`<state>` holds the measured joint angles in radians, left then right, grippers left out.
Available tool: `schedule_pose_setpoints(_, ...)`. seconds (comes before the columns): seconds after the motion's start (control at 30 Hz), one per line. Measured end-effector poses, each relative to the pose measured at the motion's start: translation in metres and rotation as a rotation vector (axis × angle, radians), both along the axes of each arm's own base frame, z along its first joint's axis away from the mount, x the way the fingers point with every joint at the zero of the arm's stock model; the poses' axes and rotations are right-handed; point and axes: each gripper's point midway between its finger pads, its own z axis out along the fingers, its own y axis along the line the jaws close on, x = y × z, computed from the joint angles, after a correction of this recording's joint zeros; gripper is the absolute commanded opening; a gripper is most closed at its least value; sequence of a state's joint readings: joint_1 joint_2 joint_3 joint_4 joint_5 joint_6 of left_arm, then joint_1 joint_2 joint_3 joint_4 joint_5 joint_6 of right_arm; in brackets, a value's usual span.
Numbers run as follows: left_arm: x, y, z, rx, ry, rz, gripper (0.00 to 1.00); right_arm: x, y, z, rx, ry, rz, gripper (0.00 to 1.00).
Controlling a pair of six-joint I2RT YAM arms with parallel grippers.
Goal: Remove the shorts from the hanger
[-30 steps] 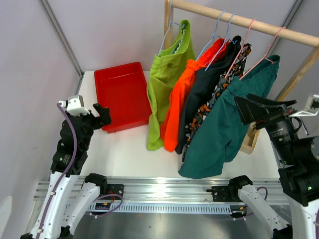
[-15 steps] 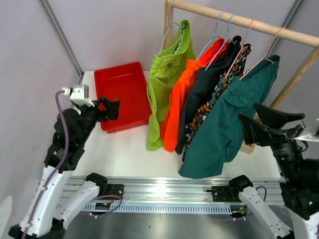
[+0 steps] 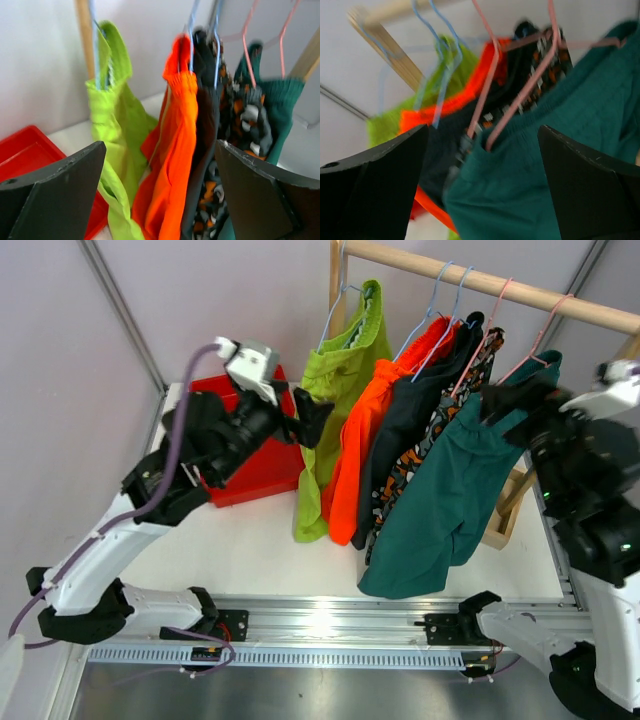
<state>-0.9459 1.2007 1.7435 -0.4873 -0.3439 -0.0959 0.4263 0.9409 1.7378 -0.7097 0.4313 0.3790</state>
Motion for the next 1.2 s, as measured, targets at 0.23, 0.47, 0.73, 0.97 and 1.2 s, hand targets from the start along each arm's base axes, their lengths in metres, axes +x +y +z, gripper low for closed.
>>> schedule_pose_setpoints(0.23, -0.001, 0.006, -0.084, 0.166, 0.096, 0.028, 0.99, -0.007, -0.016, -0.032, -0.075, 0.078, -0.066, 0.90)
schedule_pose_setpoints(0.47, -0.022, 0.042, -0.096, 0.136, 0.076, 0.056, 0.99, 0.002, -0.018, -0.003, -0.058, 0.009, -0.097, 0.89)
schedule_pose_setpoints(0.73, -0.027, 0.052, -0.126, 0.159, 0.092, 0.061, 0.99, 0.045, -0.003, -0.014, -0.109, 0.071, -0.118, 0.81)
schedule_pose_setpoints(0.97, -0.028, 0.052, -0.164, 0.221, 0.132, 0.059, 0.99, 0.092, -0.007, -0.017, -0.128, 0.130, -0.181, 0.76)
schedule_pose_setpoints(1.2, -0.033, 0.059, -0.158, 0.184, 0.108, 0.053, 0.99, 0.098, -0.023, -0.029, -0.107, 0.183, -0.237, 0.70)
